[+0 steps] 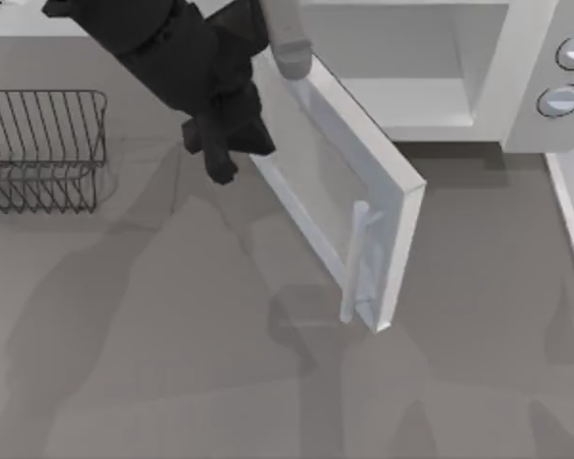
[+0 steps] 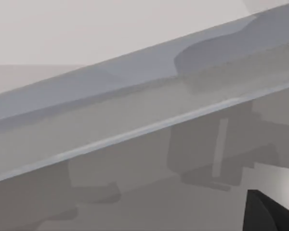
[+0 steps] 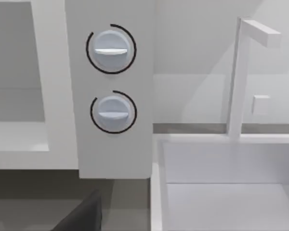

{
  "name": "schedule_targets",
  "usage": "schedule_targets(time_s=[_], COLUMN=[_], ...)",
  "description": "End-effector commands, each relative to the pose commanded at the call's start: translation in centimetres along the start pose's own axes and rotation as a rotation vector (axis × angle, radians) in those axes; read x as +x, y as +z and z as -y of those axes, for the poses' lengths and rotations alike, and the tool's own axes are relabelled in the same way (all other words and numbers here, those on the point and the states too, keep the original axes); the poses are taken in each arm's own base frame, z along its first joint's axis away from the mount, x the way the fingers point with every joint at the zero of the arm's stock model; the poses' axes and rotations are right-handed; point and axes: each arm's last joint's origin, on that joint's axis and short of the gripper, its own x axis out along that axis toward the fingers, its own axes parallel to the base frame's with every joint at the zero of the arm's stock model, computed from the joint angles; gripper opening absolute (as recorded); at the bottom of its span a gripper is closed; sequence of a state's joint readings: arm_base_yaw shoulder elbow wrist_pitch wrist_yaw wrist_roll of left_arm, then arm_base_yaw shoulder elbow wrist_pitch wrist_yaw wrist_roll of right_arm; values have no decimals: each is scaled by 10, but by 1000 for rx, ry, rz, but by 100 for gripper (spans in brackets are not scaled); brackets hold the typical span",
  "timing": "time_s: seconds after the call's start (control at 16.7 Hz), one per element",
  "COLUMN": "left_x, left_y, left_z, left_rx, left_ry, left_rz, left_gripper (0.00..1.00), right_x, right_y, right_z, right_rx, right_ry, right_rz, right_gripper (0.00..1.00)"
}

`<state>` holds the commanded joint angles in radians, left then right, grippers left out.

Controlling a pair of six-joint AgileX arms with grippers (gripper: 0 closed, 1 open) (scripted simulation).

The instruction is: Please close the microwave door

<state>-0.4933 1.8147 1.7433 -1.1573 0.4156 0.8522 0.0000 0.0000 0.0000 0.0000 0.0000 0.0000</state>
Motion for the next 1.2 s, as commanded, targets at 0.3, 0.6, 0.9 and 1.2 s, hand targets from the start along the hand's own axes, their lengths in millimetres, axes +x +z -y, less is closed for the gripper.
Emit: schedule_targets(time_s=[0.3, 0.6, 0.9, 1.2], left_x=[8, 10, 17, 16], left_y=[13, 17, 28, 27], left_z=[3, 4, 6, 6], left_rx=[-2, -5, -5, -9], left_ry=[-1, -2, -1, 1], left_rz=[-1, -2, -2, 0], left_gripper=[0, 0, 0, 0], right_x=[0, 0, 0, 0], right_y=[0, 0, 0, 0], right_z=[0, 0, 0, 0], right_rx=[0, 0, 0, 0], right_ry=[0, 0, 0, 0], right_rz=[0, 0, 0, 0], right_gripper=[100, 100, 100, 100])
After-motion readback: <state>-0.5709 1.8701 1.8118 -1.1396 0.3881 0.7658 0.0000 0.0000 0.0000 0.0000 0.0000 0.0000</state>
